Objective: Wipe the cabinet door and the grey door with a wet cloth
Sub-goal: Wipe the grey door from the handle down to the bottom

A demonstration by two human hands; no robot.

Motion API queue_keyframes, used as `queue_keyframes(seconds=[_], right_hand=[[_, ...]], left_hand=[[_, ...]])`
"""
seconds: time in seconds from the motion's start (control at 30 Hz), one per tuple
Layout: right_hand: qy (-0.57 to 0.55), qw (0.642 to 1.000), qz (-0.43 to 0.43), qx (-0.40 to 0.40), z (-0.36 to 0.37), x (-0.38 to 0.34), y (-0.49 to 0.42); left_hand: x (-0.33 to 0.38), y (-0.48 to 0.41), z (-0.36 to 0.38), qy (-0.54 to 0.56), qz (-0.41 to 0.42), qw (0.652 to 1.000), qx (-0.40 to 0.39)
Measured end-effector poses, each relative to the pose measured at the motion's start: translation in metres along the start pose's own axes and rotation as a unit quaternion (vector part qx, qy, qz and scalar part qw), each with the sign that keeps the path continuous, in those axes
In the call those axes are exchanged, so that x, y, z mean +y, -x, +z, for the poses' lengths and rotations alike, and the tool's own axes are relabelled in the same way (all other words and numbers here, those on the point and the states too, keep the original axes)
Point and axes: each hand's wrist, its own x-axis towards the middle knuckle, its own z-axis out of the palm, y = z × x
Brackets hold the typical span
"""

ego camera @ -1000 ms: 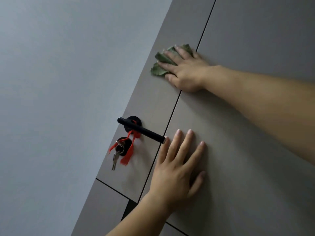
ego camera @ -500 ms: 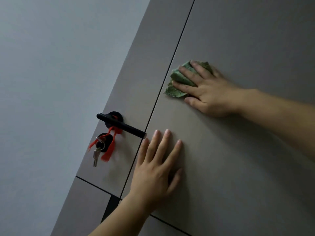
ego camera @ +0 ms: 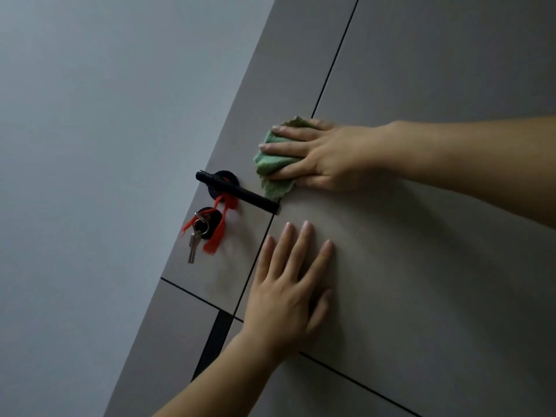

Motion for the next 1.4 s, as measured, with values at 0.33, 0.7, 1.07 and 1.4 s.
queue_keyframes(seconds=[0.33,0.7,1.07,1.4], right_hand=[[-0.046,0.971,0.233,0.04,0.023,0.01,0.07],[-0.097,0.904,0.41,0.073,0.055,0.025,0.169],[-0.062,0.922,0.367,0.102,0.1,-0.001,0.254],[-0.033,0.932,0.331,0.142,0.122,-0.049,0.276]], left_hand=[[0.009,-0.008,0.001,-0.001,-0.024,1.0,0.017],[0.043,-0.056,-0.003,-0.007,-0.03,0.999,0.006],[0.054,-0.064,-0.015,0.008,-0.05,0.998,-0.021],[0.135,-0.092,-0.009,0.031,0.07,0.997,0.009]])
